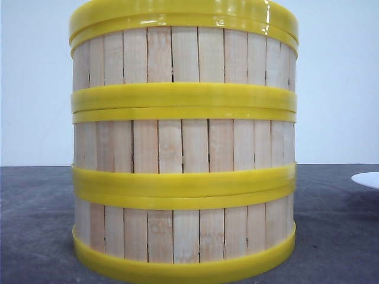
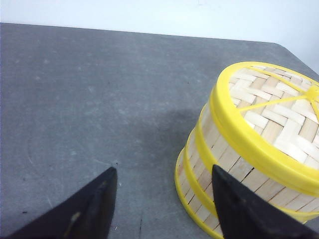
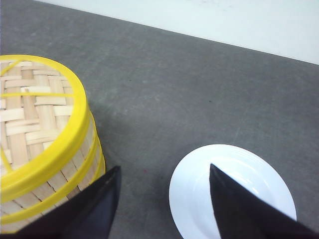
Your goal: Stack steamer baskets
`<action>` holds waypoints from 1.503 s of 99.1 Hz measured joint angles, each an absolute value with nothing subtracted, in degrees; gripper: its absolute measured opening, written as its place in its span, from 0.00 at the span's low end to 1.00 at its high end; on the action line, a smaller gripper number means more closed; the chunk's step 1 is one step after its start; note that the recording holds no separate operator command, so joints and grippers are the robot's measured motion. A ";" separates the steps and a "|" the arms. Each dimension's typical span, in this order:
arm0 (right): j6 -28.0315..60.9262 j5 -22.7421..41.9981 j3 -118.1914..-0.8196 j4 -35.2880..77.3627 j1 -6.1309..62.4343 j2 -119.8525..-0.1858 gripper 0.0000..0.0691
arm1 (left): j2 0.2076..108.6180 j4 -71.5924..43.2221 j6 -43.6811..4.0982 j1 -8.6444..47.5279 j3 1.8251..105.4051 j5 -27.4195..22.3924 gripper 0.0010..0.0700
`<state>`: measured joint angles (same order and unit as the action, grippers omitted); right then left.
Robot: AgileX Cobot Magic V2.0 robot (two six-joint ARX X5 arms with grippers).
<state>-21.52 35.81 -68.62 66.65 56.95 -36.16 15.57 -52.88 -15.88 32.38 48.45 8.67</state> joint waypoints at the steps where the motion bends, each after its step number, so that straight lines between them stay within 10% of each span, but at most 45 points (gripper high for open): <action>1: -21.52 35.81 -68.62 66.65 56.95 -36.14 0.43 | 15.57 -52.88 -15.90 32.38 48.45 8.67 0.45; 11: -21.47 35.79 -68.62 66.67 56.95 -36.14 0.13 | 15.57 -52.88 -15.94 32.38 48.45 8.67 0.14; 22: -21.47 35.81 -68.62 66.65 56.95 -36.14 0.04 | 15.57 -52.88 -15.92 32.38 48.45 8.67 0.04; 130: -21.50 35.81 -68.62 66.65 56.95 -36.14 0.02 | 15.57 -52.97 -15.90 32.38 48.45 8.73 0.03; 149: -21.50 35.81 -68.62 66.65 56.95 -36.14 0.02 | 15.51 -50.11 -15.90 28.67 47.53 15.88 0.03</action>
<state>-21.50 35.81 -68.62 66.65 56.95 -36.14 15.51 -50.11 -15.90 28.67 47.53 15.88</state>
